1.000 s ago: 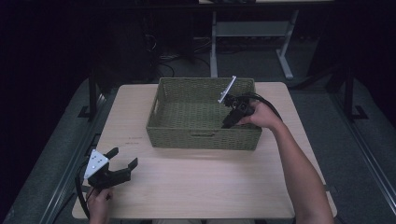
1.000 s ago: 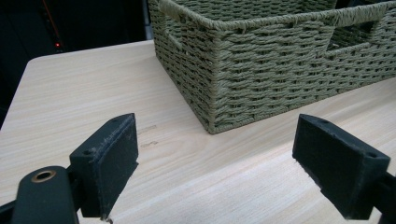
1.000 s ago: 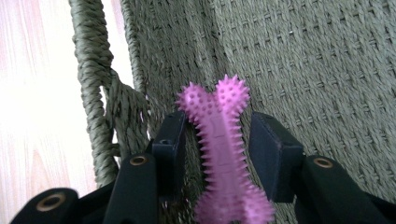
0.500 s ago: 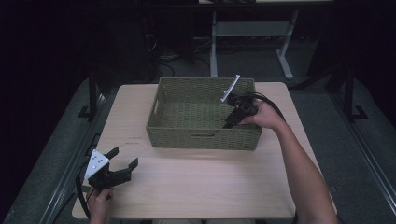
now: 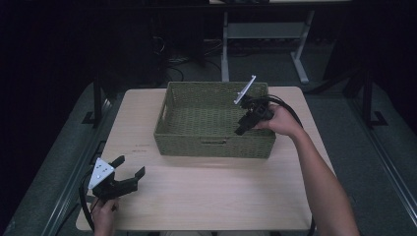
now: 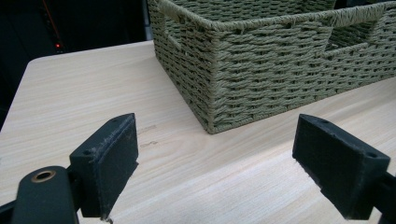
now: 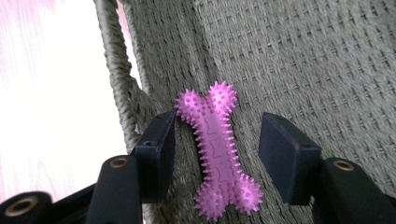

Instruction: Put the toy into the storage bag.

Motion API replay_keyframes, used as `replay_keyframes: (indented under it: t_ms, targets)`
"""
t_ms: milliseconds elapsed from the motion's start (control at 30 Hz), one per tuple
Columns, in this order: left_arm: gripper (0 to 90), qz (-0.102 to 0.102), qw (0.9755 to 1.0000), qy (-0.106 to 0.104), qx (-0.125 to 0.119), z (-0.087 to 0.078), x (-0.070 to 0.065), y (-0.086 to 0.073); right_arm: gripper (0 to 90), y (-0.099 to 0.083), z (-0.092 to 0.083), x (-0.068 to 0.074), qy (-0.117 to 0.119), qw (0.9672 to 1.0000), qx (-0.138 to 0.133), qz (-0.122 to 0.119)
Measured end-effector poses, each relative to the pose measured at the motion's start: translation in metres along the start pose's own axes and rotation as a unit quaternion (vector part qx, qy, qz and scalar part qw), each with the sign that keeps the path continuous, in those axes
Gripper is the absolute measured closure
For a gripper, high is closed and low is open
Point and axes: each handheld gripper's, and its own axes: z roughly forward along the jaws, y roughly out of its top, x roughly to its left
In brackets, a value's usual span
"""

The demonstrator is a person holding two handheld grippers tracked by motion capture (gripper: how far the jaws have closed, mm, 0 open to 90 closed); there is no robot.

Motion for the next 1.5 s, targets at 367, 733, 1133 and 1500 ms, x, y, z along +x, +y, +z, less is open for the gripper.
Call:
replay_keyframes:
  t_ms: [367, 733, 1133, 1500]
  targets:
    - [13.8, 0.004, 1.0000, -0.001, 0.000, 0.001, -0.001, 0.000, 43.2, -0.003, -0.014, 0.004, -0.003, 0.9999, -0.013, 0.004]
    - [13.8, 0.005, 1.0000, -0.002, 0.000, 0.001, -0.002, 0.001, 42.2, -0.008, -0.031, 0.011, -0.010, 0.9995, -0.029, 0.012]
    - [13.8, 0.007, 1.0000, -0.002, 0.001, 0.001, -0.002, 0.001, 40.2, -0.013, -0.045, 0.023, -0.015, 0.9991, -0.039, 0.009]
    - [13.8, 0.006, 1.0000, -0.004, 0.001, 0.001, -0.003, 0.001, 38.4, -0.015, -0.054, 0.038, -0.020, 0.9987, -0.046, -0.009]
